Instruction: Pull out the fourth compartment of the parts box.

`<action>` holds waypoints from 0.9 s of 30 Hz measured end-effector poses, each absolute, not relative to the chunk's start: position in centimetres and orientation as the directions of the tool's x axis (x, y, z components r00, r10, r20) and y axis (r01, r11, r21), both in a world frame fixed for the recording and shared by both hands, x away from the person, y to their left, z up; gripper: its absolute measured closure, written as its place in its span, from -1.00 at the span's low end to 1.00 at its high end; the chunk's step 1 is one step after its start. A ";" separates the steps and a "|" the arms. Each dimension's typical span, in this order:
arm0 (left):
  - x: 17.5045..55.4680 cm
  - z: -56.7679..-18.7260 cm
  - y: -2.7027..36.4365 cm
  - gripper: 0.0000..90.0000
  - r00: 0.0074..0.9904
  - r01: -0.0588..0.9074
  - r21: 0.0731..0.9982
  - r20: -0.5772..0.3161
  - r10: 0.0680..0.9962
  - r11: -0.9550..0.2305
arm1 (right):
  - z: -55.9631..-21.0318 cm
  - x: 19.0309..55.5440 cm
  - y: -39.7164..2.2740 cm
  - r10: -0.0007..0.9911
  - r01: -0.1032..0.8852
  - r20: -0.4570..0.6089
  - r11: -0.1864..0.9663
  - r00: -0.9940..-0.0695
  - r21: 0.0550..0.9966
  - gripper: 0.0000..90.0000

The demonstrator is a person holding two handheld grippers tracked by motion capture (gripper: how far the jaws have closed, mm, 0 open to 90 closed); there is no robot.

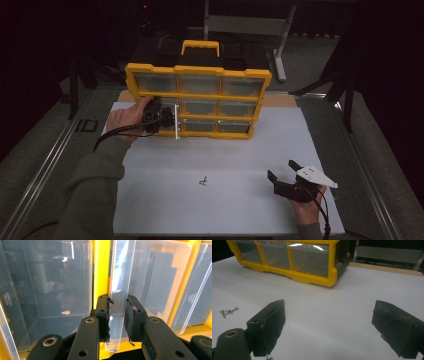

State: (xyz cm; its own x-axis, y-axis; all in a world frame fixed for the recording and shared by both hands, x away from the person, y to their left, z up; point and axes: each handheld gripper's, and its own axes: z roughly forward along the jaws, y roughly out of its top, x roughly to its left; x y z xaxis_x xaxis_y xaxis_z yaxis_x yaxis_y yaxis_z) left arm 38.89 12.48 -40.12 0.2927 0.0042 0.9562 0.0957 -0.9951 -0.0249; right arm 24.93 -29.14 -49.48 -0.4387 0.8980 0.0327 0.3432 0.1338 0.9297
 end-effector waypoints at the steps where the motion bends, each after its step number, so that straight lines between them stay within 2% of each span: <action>1: 38.9 -40.2 12.5 0.69 0.292 0.094 -0.028 0.956 0.001 -0.995 | -49.5 24.9 -29.1 0.898 0.343 0.032 0.135 -0.439 0.930 -0.74; 12: 38.2 -40.2 12.4 0.71 0.277 0.088 -0.049 0.961 -0.023 -0.995 | -49.5 24.9 -29.2 0.898 0.343 0.036 0.130 -0.438 0.930 -0.74; 27: 36.5 -40.8 12.8 0.72 0.250 0.059 -0.032 0.968 -0.016 -0.998 | -49.5 24.9 -29.3 0.899 0.344 0.039 0.126 -0.436 0.930 -0.74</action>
State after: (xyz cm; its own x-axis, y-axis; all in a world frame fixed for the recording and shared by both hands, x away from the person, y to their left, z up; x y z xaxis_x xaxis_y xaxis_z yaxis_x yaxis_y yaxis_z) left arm 36.47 12.77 -40.79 0.2500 -0.0157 0.9681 0.0595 -0.9977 -0.0315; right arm 24.94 -29.34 -49.51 -0.4359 0.8992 0.0393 0.3441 0.1262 0.9304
